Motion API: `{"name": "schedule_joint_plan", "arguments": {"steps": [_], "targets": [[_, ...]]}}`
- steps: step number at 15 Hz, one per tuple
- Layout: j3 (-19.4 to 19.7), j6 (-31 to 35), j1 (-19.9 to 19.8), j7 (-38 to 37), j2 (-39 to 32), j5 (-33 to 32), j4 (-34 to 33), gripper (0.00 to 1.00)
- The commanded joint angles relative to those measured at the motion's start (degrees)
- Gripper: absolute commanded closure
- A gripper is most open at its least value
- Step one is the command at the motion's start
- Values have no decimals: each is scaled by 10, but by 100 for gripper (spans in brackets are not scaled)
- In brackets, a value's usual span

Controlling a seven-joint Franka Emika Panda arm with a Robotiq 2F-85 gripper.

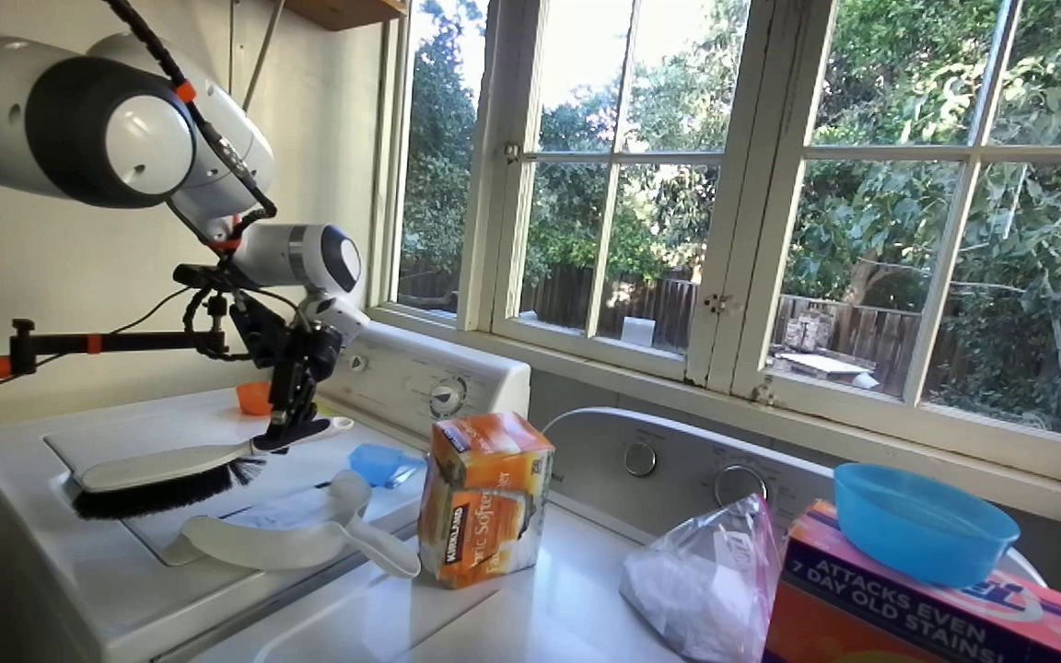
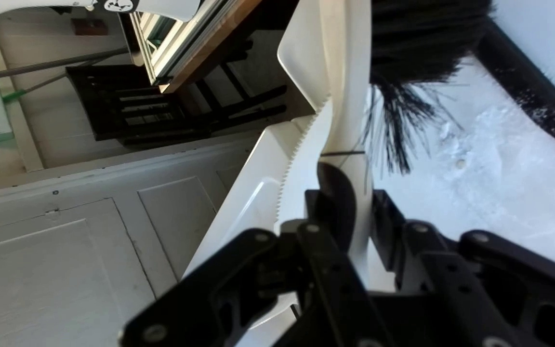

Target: Use the white hand broom to sweep the white detergent on the dustpan

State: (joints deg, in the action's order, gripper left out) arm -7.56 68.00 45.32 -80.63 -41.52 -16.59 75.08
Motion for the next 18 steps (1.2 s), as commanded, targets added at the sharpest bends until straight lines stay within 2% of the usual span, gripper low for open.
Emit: {"name": "schedule_joint_plan", "arguments": {"steps": [1, 10, 18], "targets": [[6, -17, 6, 12, -27, -9, -25, 93], [14, 0, 10, -9, -57, -1, -54, 93], [21, 59, -4, -69, -71, 28, -68, 93]]}}
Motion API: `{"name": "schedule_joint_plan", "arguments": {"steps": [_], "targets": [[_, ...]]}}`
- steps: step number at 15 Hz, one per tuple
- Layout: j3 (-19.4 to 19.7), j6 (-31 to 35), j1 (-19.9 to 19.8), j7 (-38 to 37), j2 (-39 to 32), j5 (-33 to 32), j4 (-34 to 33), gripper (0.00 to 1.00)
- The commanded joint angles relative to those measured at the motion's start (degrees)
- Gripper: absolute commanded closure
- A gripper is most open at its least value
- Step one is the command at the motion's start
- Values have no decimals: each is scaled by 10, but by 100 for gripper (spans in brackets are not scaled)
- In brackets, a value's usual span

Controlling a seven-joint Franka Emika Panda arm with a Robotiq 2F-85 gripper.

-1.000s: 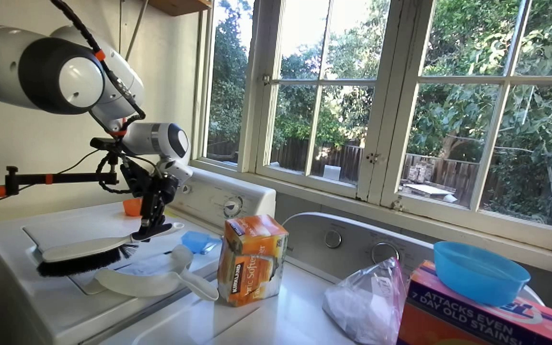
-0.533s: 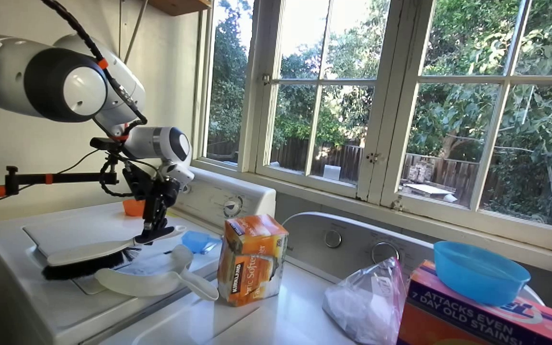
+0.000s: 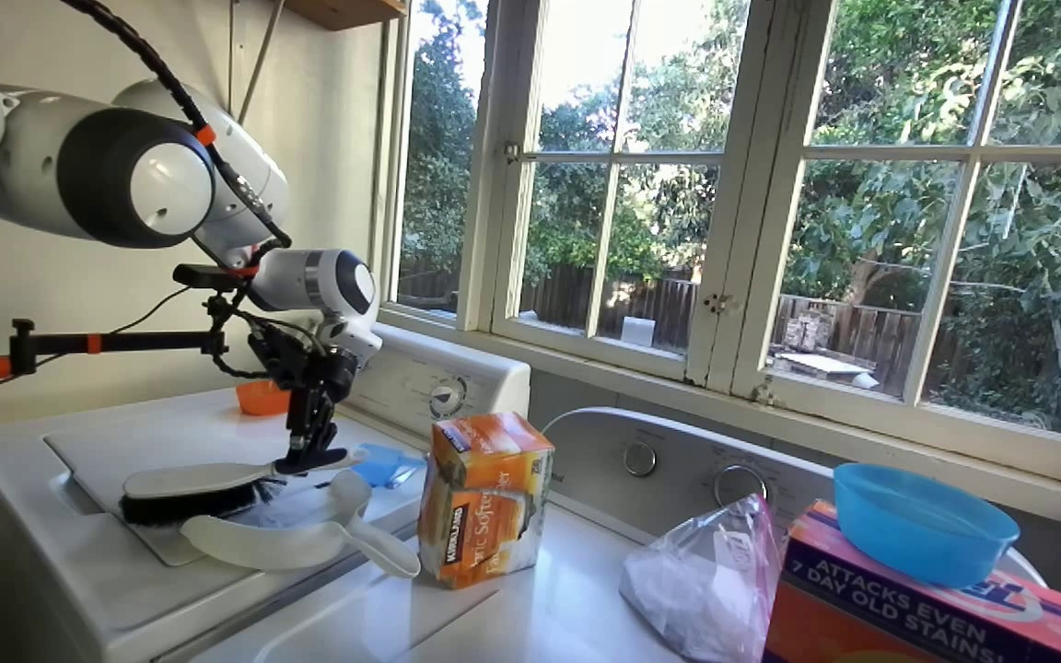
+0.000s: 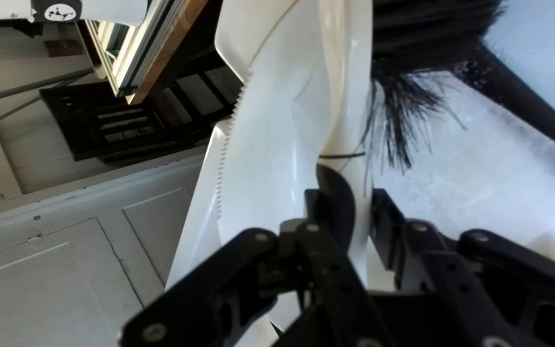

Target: Use the white hand broom to sweep the white detergent on the dustpan

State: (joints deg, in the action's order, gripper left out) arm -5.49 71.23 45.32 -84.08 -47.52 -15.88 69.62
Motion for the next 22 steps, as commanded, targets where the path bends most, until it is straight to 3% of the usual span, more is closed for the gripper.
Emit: {"name": "schedule_joint_plan", "arguments": {"steps": [1, 8, 17, 22], "targets": [[1, 34, -5, -42, -12, 26, -13, 93], [2, 64, -5, -82, 0, 29, 0, 93], [0, 33, -6, -33, 82, -7, 50, 93], [-5, 85, -21, -1, 129, -5, 72, 93]]}}
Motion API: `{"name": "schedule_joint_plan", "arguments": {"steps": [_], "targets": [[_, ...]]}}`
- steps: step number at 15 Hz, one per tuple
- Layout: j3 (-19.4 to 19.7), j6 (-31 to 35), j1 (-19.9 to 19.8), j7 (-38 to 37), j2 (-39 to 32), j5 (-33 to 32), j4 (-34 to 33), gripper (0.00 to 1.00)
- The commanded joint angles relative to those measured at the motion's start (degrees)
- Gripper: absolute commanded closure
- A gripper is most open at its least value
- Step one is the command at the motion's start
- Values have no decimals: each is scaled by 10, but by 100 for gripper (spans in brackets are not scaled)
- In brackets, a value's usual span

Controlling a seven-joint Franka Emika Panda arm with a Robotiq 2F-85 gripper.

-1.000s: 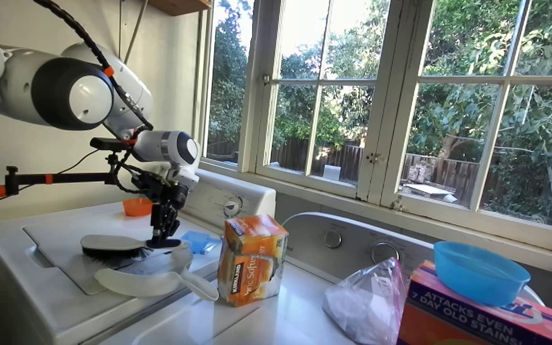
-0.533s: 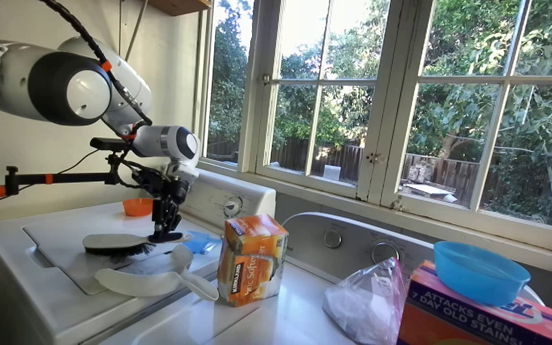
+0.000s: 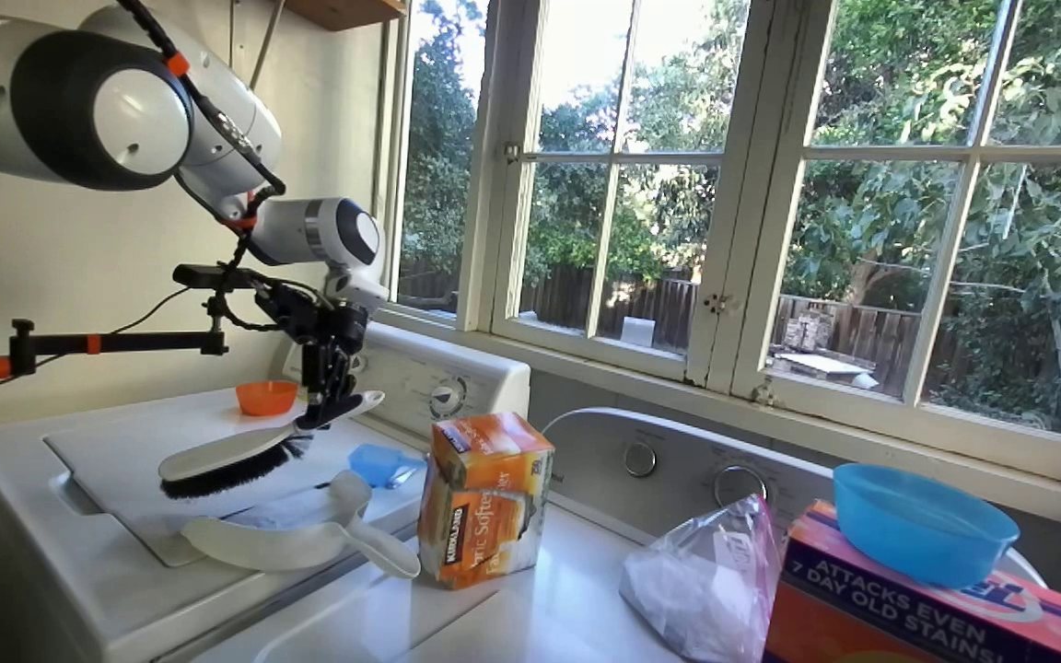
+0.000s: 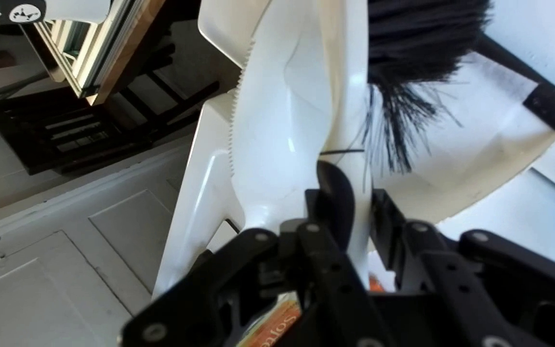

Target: Use the white hand broom to sweep the white detergent on the dustpan

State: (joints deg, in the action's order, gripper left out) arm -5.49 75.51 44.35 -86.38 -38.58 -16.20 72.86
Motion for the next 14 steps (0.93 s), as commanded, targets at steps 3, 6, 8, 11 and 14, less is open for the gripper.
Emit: {"name": "schedule_joint_plan", "arguments": {"steps": [3, 6, 8, 11, 14], "targets": [[-8, 106, -22, 69, 47, -6, 45, 93], [-13, 185, -30, 141, 36, -16, 40, 93], [-20, 227, -35, 191, 28, -7, 38, 93], [-35, 278, -44, 252, 25, 13, 40, 93], [-45, 310, -59, 273, 34, 42, 55, 93]]}}
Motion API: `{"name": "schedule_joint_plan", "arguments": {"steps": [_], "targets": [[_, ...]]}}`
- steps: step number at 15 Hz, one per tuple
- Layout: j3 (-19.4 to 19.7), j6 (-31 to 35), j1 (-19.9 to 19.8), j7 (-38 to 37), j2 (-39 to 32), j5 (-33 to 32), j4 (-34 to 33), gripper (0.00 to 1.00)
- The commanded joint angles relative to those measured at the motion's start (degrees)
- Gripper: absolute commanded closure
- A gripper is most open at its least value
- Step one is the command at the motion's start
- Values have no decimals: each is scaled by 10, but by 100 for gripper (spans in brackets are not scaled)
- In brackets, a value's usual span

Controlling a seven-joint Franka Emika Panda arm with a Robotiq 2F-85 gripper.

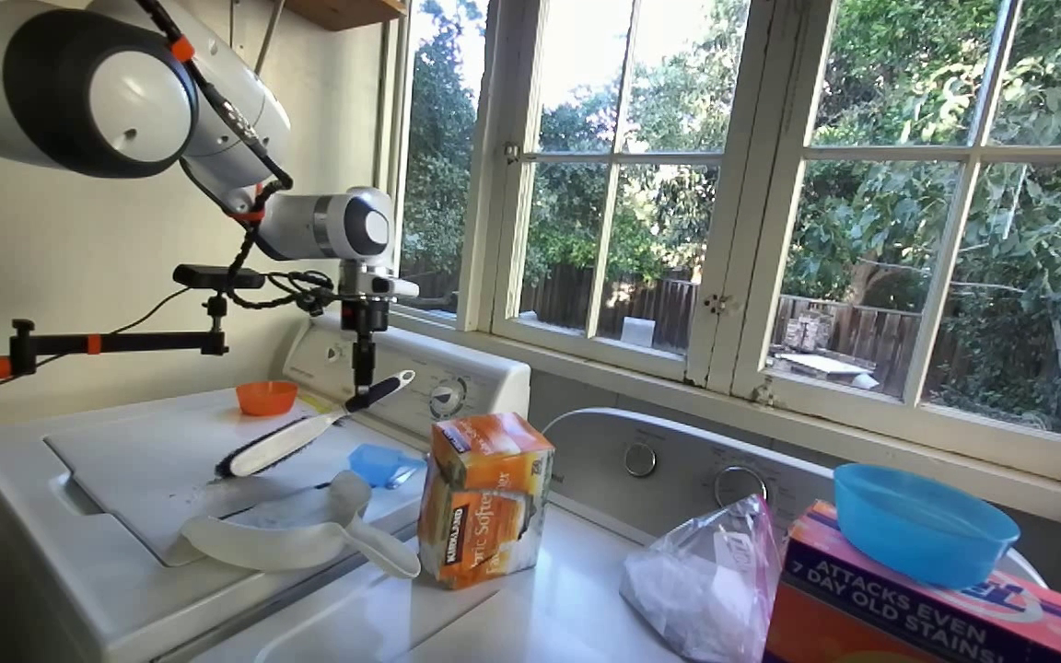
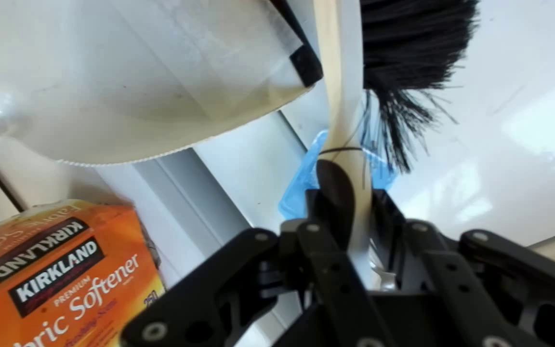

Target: Use the white hand broom to sweep the white detergent on the dustpan

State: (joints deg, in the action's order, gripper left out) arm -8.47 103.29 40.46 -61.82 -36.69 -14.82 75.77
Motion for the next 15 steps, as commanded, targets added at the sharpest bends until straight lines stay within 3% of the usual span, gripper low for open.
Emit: {"name": "schedule_joint_plan", "arguments": {"steps": [1, 6, 10, 13, 15], "targets": [[-17, 39, -26, 32, 18, 38, 30, 93], [-21, 58, -43, 49, 22, 61, 39, 93], [-54, 121, -66, 102, 18, 119, 41, 93], [-72, 104, -75, 137, 9, 145, 38, 93], [-64, 81, -64, 156, 0, 158, 30, 93]]}}
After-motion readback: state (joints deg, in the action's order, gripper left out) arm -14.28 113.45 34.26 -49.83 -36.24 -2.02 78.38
